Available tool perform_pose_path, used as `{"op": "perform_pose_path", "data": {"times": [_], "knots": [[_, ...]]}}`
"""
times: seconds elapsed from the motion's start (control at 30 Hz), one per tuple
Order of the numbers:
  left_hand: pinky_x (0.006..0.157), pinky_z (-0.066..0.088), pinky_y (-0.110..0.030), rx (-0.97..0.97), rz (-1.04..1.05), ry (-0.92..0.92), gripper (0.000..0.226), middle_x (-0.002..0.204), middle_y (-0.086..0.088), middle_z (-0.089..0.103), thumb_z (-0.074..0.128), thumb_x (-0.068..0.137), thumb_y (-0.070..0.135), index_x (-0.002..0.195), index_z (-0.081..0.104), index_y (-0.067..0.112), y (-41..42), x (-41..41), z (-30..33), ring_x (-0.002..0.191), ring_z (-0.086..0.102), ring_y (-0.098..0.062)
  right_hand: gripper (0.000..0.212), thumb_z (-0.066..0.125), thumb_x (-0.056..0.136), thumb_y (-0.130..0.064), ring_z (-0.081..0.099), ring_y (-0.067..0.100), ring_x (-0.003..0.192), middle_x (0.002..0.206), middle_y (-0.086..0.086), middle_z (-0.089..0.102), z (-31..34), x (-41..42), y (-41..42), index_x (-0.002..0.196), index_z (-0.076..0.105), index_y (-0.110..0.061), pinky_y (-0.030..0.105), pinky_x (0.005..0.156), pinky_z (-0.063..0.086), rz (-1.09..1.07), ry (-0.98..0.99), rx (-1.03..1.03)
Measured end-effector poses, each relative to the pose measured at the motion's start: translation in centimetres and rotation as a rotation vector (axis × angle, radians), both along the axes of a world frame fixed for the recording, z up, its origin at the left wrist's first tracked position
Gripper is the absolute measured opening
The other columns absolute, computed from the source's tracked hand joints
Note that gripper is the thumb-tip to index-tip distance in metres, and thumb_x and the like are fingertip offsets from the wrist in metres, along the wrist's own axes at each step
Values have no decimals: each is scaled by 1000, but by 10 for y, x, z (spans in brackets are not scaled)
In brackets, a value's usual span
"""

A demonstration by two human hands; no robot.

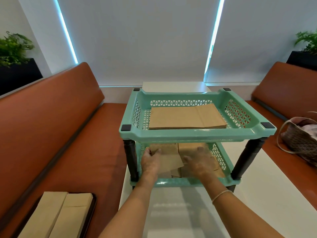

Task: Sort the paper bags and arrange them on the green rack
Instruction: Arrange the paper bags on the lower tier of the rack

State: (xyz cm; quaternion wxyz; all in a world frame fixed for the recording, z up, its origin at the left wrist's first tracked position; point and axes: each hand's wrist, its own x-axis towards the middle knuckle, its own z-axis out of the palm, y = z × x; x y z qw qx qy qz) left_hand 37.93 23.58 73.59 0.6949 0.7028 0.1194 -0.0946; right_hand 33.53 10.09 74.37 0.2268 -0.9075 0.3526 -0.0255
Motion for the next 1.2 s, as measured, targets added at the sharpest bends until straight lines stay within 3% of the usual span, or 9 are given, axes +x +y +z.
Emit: {"op": "perform_pose_path", "data": {"times": [0.23, 0.4, 0.5, 0.57, 0.7, 0.83, 0.9, 1.03, 1.2], "knots": [[78, 39, -28, 25, 34, -65, 14, 89, 6, 55, 55, 94, 25, 107, 55, 20, -3, -2, 0, 87, 50, -13, 104, 79, 54, -53, 48, 30, 114, 122, 12, 47, -17, 1, -4, 134, 23, -18, 43, 97, 41, -128, 100, 1], [85, 44, -28, 65, 60, -89, 18, 94, 2, 58, 57, 93, 23, 109, 58, 15, -2, -1, -1, 92, 55, -17, 63, 72, 64, -40, 59, 28, 87, 87, 6, 58, -16, 4, -12, 115, 39, -21, 41, 83, 50, -161, -23, 45], [85, 43, -28, 81, 58, -80, 21, 95, 2, 58, 56, 93, 25, 111, 57, 15, -2, -2, 1, 91, 53, -17, 37, 41, 88, -45, 60, 34, 97, 99, 12, 64, -1, 4, -18, 115, 49, -23, 45, 94, 43, -170, -65, 95], [85, 45, -30, 87, 56, -64, 23, 95, 1, 58, 57, 92, 29, 112, 57, 16, -2, -1, 1, 94, 56, -21, 30, 45, 93, -29, 58, 34, 107, 111, 15, 63, 15, -1, -21, 116, 57, -14, 41, 94, 42, -120, -147, 102], [90, 48, -35, 88, 64, -43, 25, 95, 0, 59, 55, 93, 34, 112, 57, 19, -2, -2, 1, 97, 57, -24, 24, 47, 90, 5, 56, 43, 107, 111, 30, 60, 32, -7, -31, 109, 59, 14, 42, 88, 45, -193, -619, 506], [86, 42, -33, 104, 48, -38, 27, 96, 2, 57, 51, 95, 37, 115, 56, 20, -2, -4, 3, 92, 51, -19, 14, 49, 96, -15, 54, 20, 78, 94, 6, 56, 51, 3, -20, 108, 54, -14, 34, 74, 49, -367, -749, 898], [83, 40, -31, 88, 39, -27, 26, 93, 3, 57, 51, 94, 39, 112, 55, 21, -2, -4, 4, 91, 50, -18, 8, 48, 96, -21, 48, 14, 64, 80, 3, 54, 50, 5, -11, 95, 53, -15, 29, 58, 47, -263, -573, 776], [78, 36, -29, 75, -6, -17, 23, 82, 10, 52, 50, 94, 39, 109, 53, 22, -2, -5, 4, 80, 48, -13, 26, 48, 96, -29, 58, 17, 78, 97, 6, 66, 26, 4, 8, 114, 62, -17, 30, 75, 51, -67, -254, 504], [84, 38, -27, 75, -66, -58, 27, 89, 10, 55, 59, 91, 30, 114, 52, 19, -1, -6, 5, 93, 51, -15, 31, 45, 98, -25, 59, 24, 104, 116, 11, 63, 13, 9, 29, 121, 60, -12, 32, 92, 48, 78, -222, 305]]}}
